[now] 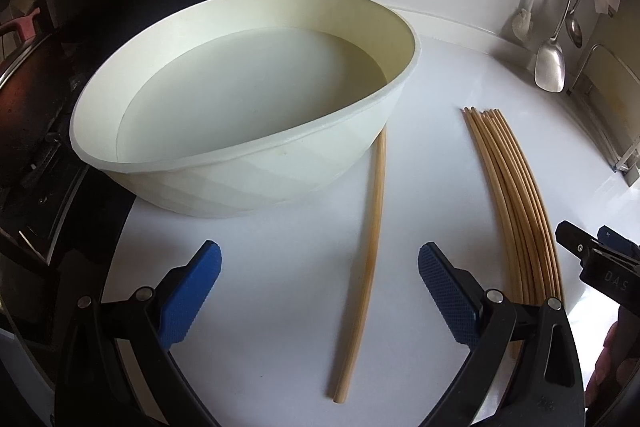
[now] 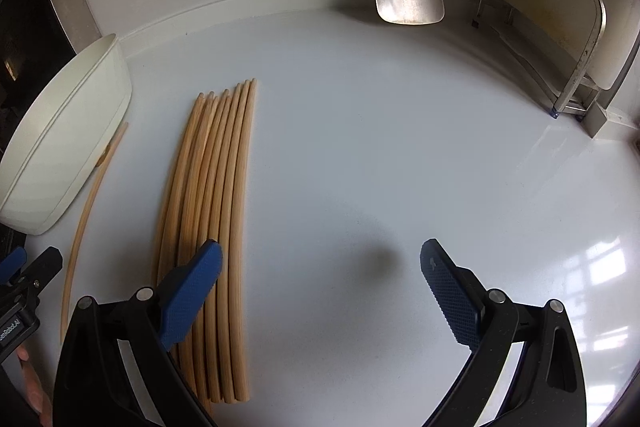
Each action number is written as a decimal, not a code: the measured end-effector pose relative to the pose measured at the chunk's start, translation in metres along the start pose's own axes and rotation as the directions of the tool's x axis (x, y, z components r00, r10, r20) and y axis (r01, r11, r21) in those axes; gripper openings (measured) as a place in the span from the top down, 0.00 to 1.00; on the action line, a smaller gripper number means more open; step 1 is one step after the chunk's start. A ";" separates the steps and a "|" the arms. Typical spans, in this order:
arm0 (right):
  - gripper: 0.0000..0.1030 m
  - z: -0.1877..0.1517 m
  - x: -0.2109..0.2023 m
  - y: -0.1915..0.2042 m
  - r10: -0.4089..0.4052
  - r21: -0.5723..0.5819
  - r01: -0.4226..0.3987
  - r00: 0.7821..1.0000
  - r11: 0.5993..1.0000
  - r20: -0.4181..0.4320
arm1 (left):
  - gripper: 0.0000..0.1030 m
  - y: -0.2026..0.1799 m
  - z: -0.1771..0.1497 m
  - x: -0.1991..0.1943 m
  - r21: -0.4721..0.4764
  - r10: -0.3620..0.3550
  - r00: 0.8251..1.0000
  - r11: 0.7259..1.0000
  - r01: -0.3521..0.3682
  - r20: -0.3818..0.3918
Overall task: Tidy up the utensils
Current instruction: 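Move both grippers toward the bundle of wooden chopsticks, then close the right gripper on one wooden chopstick while the left gripper grasps another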
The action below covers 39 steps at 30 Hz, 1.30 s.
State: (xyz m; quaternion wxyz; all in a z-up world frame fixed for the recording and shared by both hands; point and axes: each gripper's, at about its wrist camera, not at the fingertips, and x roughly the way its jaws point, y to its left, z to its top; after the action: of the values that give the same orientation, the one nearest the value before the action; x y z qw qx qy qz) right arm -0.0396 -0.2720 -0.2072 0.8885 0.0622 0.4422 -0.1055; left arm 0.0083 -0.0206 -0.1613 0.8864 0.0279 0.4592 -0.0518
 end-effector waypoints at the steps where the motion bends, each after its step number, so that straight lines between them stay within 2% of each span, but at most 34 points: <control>1: 0.08 0.000 0.001 -0.001 -0.009 0.002 0.009 1.000 1.000 0.002 | 0.06 0.000 0.000 0.000 0.005 0.003 1.000 1.000 -0.003 0.003; 18: 0.08 0.005 0.017 0.010 -0.100 -0.086 0.101 0.995 0.991 0.017 | 0.06 -0.003 0.005 0.012 0.001 0.018 1.000 1.000 -0.018 -0.010; 28: 0.09 0.011 0.023 0.011 -0.071 -0.109 0.076 0.996 0.991 0.048 | 0.06 -0.005 0.005 0.017 -0.002 0.021 1.000 1.000 -0.021 -0.017; 30: 0.15 0.009 0.023 0.011 -0.053 -0.115 0.059 0.997 0.992 0.053 | 0.06 -0.006 0.005 0.018 -0.002 0.024 1.000 1.000 -0.024 -0.018; 35: 0.41 0.007 0.021 0.017 0.019 -0.138 -0.012 0.999 0.990 0.048 | 0.06 -0.008 0.004 0.021 -0.007 0.021 0.999 1.000 -0.022 -0.026; 39: 0.54 0.001 0.015 0.022 0.041 -0.158 -0.033 0.998 0.987 0.052 | 0.06 -0.009 0.004 0.022 -0.015 0.017 0.999 1.000 -0.017 -0.033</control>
State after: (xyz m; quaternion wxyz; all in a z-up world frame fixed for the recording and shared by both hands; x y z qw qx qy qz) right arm -0.0246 -0.2530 -0.2181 0.9043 -0.0026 0.4232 -0.0555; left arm 0.0226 -0.0312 -0.1769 0.8793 0.0257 0.4740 -0.0402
